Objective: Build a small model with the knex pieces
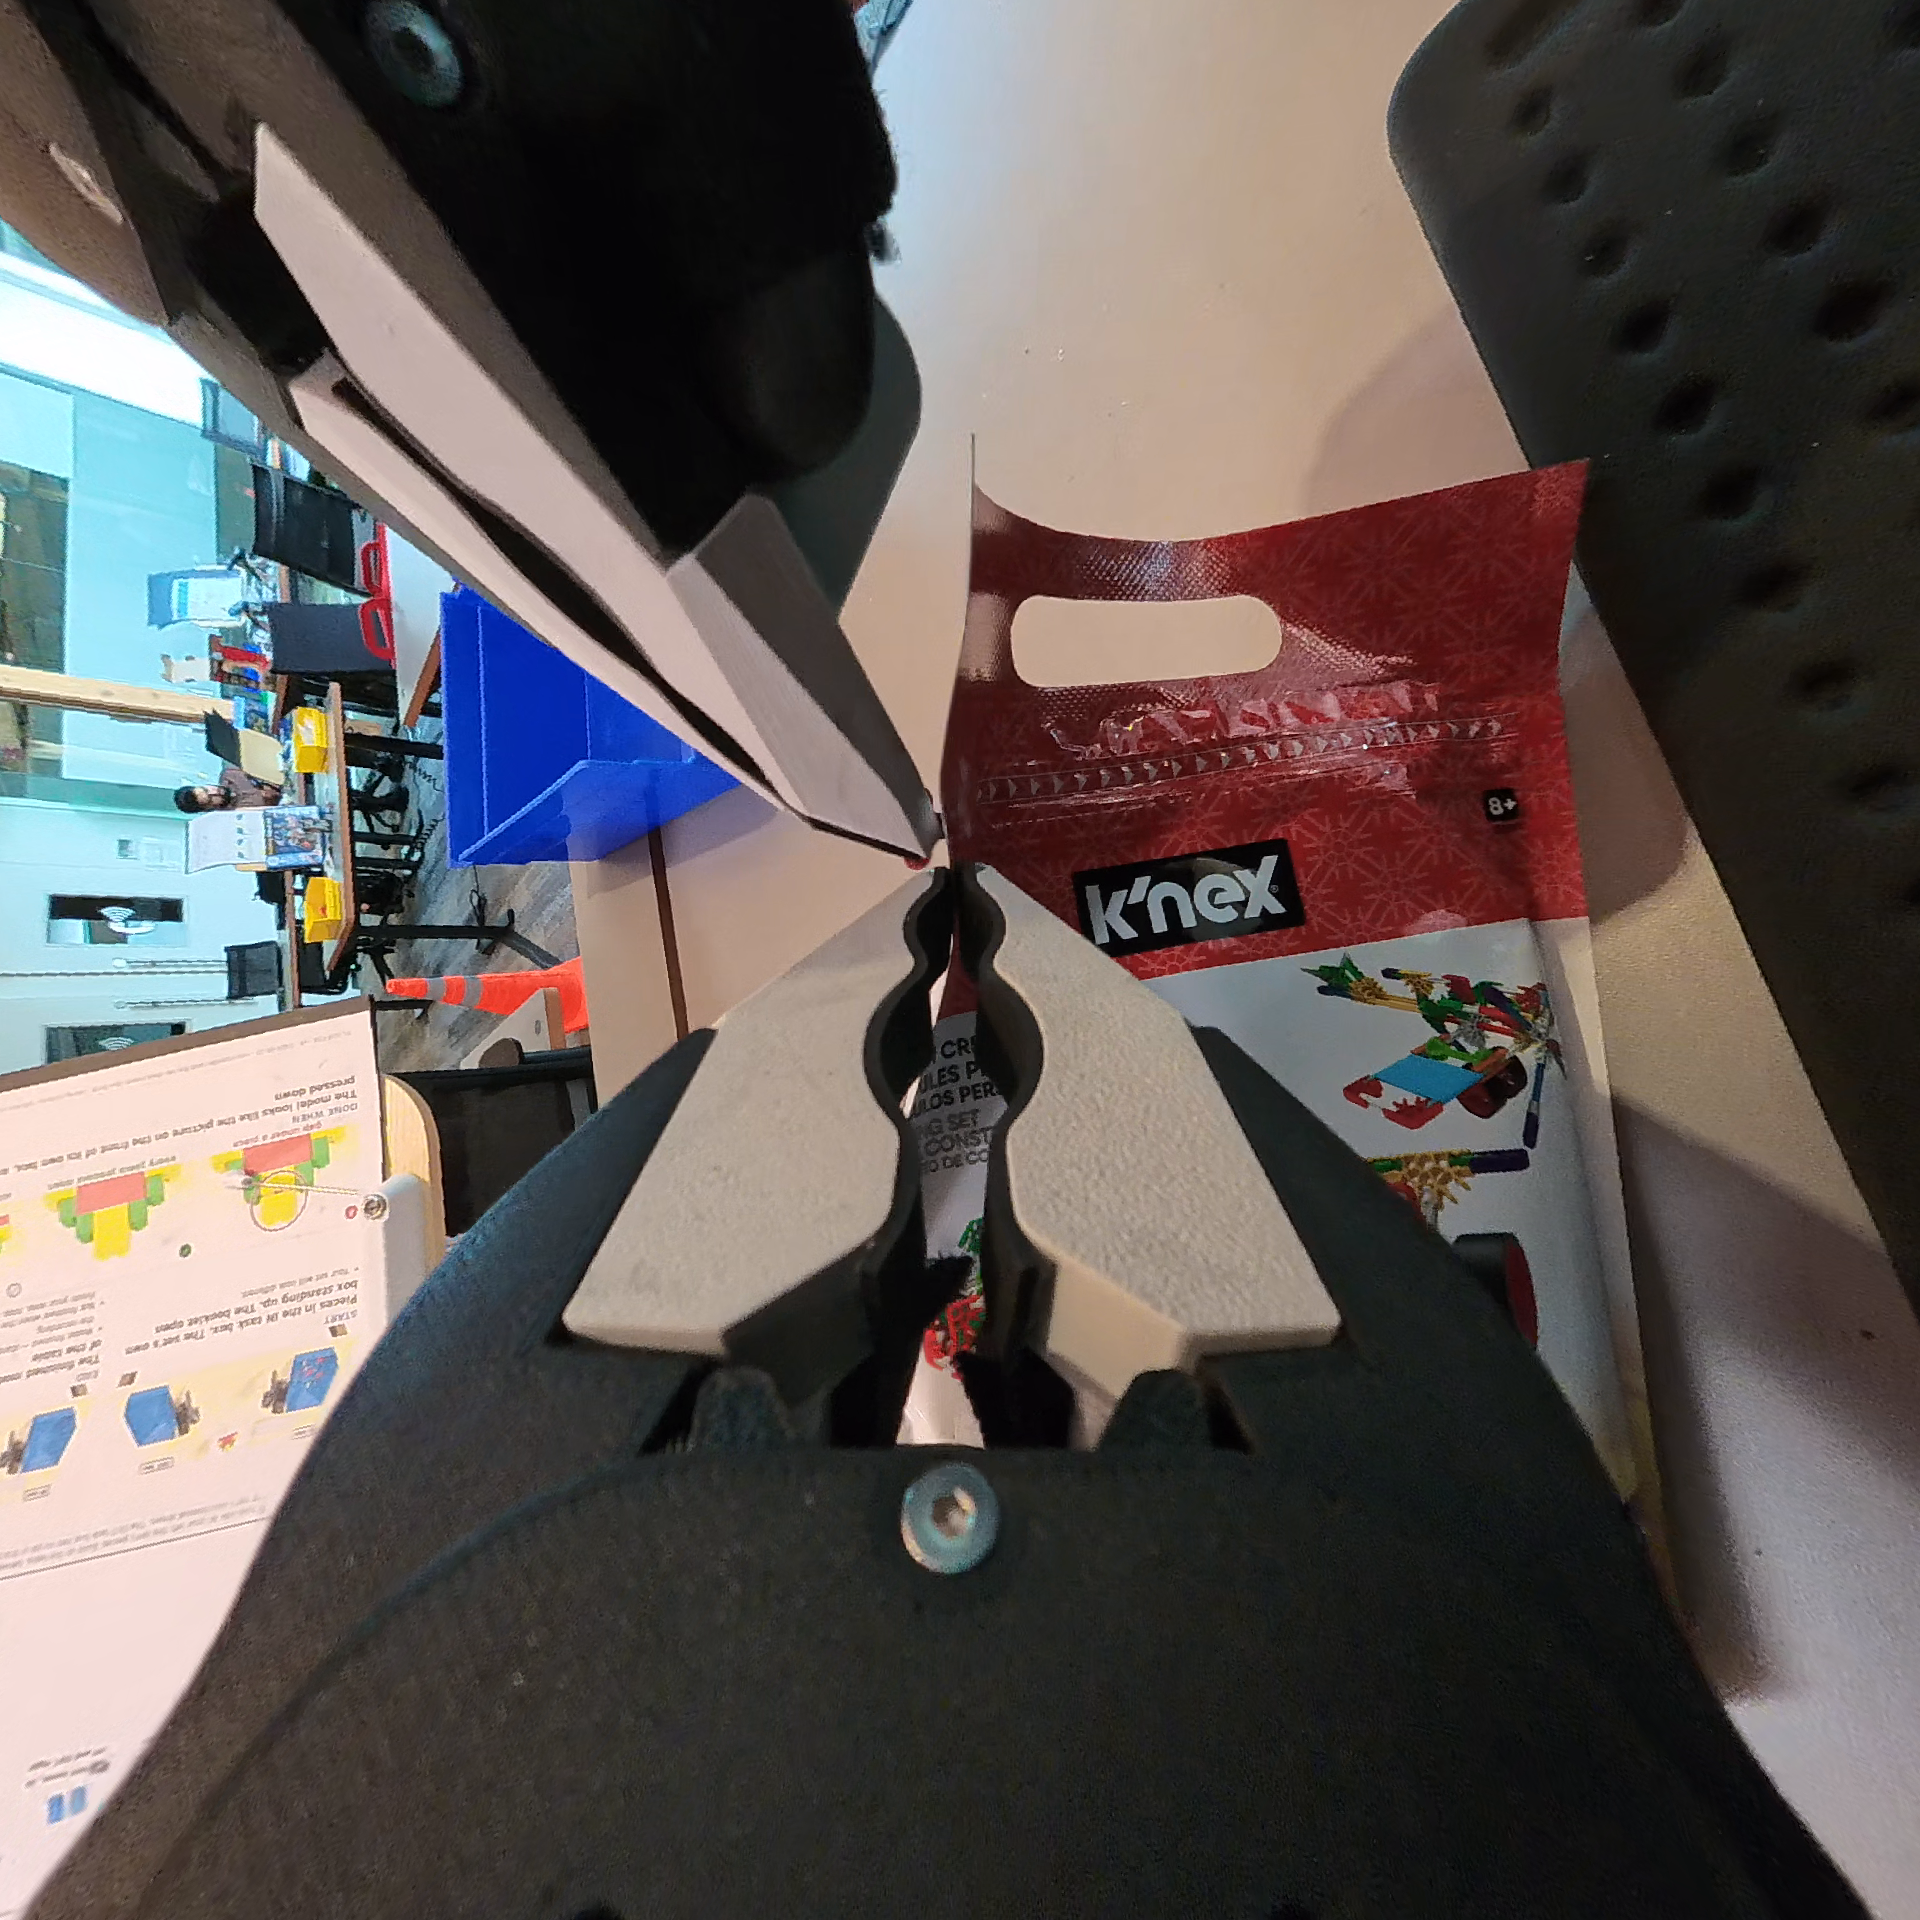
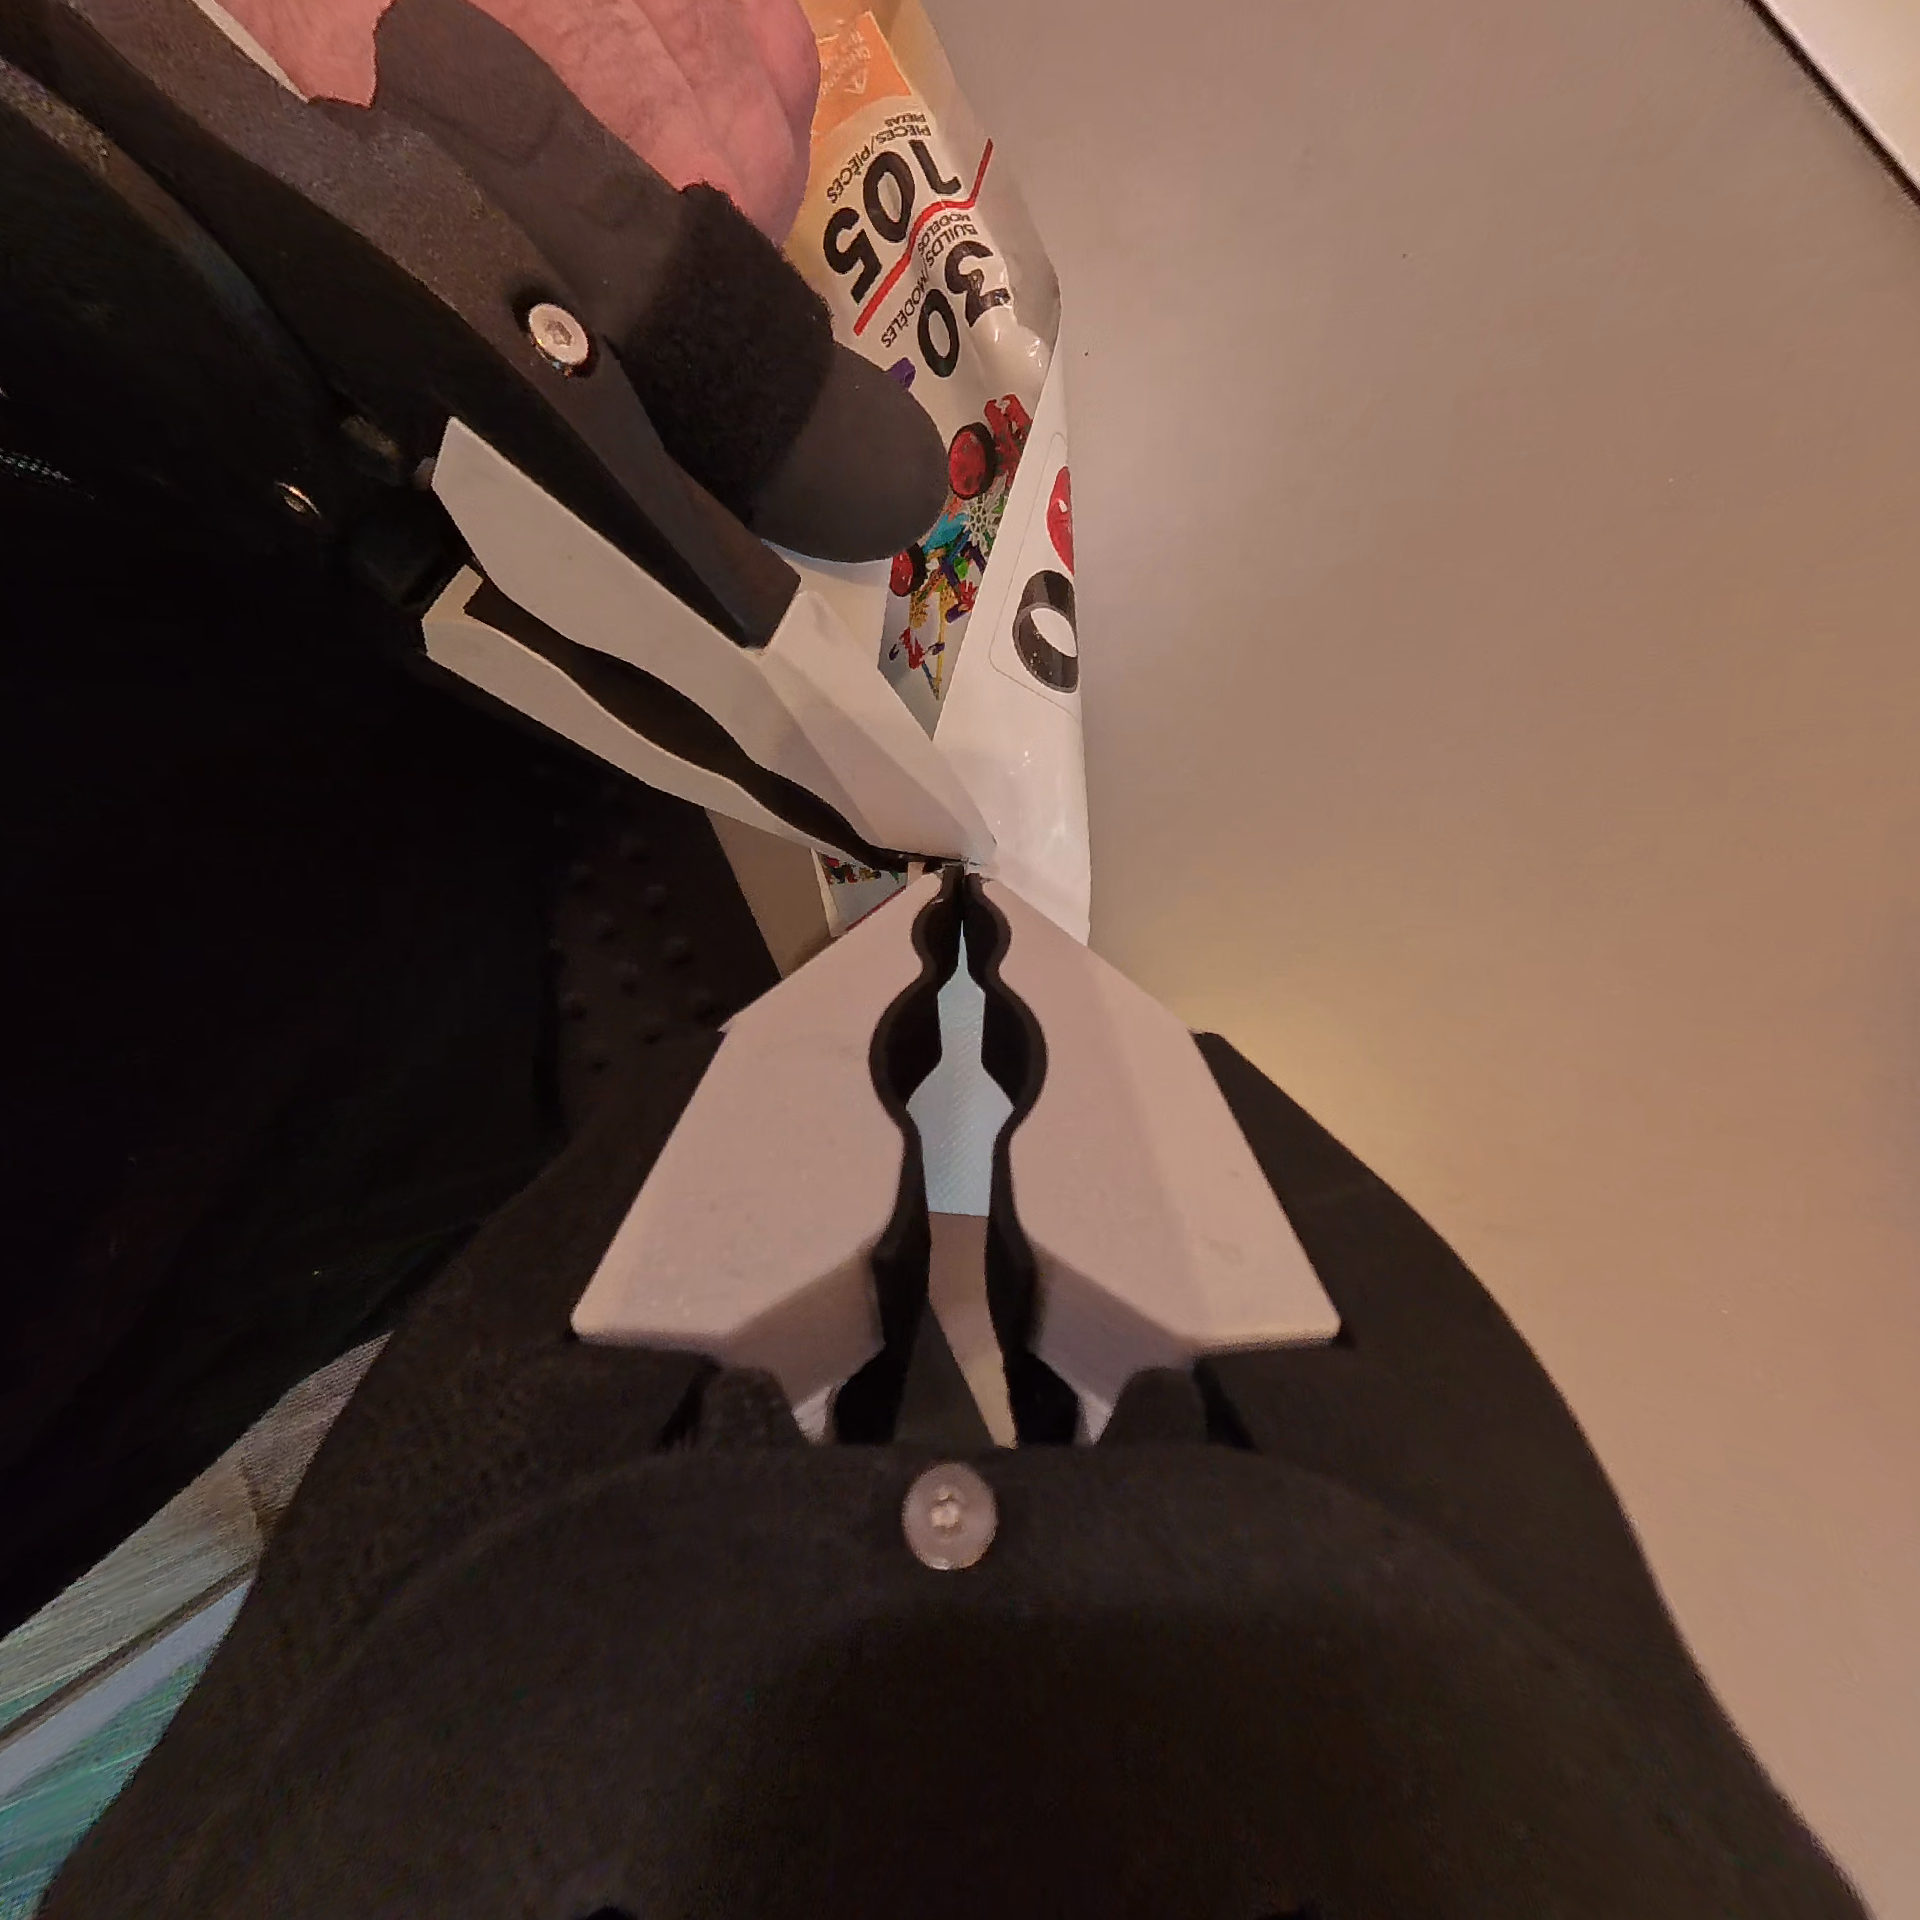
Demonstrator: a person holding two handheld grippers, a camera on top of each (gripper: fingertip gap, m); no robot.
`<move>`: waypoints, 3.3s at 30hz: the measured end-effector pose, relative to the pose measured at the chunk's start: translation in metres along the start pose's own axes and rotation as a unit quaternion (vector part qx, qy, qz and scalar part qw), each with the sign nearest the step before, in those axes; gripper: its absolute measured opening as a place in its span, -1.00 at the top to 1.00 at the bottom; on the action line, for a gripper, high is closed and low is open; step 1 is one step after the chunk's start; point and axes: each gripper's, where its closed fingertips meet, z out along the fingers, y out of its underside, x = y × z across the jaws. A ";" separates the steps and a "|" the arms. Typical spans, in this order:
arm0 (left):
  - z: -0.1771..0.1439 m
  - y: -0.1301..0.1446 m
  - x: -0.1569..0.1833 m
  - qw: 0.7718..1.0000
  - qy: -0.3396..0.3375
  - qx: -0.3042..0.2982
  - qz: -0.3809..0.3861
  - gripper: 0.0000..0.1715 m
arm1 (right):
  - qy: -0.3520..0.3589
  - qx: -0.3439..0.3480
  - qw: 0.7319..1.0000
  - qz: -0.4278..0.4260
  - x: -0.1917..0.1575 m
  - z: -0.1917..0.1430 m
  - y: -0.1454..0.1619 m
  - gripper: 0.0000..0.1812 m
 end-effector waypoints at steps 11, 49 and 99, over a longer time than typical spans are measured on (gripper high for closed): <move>0.002 -0.005 -0.010 0.997 -0.013 0.017 -0.072 0.95 | -0.053 0.089 0.991 0.082 0.008 -0.009 -0.006 1.00; 0.019 -0.024 0.000 1.000 -0.009 0.003 -0.019 1.00 | 0.027 -0.069 0.997 0.025 0.007 -0.015 0.030 0.95; 0.057 -0.013 0.026 1.000 -0.007 0.021 -0.021 1.00 | 0.109 -0.041 0.989 0.094 0.097 0.045 0.058 1.00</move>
